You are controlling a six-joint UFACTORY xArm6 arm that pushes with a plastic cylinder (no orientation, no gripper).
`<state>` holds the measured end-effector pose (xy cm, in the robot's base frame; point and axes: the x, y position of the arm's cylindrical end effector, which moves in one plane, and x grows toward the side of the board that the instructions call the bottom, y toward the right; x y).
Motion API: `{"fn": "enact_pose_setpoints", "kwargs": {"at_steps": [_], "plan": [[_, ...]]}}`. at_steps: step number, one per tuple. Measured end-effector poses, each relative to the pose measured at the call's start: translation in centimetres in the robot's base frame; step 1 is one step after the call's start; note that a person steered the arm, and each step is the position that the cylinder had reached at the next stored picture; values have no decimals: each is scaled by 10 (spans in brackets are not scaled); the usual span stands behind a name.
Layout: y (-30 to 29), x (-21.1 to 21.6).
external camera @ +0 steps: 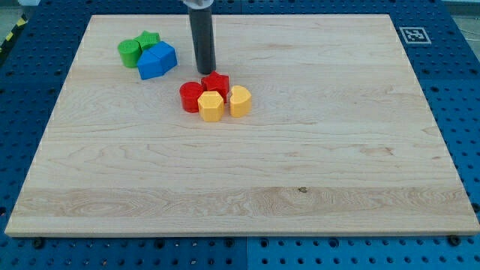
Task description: Move the red star along the red circle to the bottom left to the blue triangle
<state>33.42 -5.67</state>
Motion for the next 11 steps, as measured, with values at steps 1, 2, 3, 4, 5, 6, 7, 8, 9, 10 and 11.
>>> {"fn": "enact_pose_setpoints", "kwargs": {"at_steps": [1,2,3,4,5,6,7,8,9,10,11], "plan": [[43,-4],[66,-1],[59,21],[51,42],[35,59],[18,73],[14,76],[17,63],[16,42],[6,42],[0,48]]}}
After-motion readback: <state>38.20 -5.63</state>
